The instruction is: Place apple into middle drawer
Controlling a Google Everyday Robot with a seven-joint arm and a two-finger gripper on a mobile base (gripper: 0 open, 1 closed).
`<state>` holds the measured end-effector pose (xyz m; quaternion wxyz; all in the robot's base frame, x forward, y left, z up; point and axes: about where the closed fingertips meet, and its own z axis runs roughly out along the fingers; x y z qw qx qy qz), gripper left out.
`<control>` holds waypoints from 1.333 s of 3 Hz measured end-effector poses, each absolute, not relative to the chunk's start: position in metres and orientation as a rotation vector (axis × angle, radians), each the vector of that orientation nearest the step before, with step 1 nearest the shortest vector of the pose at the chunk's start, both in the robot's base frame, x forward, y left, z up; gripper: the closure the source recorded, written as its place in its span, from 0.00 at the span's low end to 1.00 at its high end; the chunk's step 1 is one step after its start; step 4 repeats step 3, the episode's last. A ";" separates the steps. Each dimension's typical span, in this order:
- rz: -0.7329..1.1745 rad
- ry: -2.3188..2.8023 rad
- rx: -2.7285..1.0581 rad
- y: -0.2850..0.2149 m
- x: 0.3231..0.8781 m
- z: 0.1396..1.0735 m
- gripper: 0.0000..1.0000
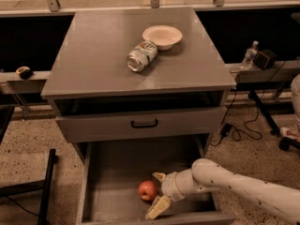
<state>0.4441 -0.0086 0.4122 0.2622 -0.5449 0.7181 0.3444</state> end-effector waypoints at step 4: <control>0.803 1.856 -1.470 -0.005 0.404 0.499 0.00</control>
Offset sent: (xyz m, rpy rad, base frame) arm -0.0670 -0.0029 0.1541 0.0237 -0.2510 -0.0571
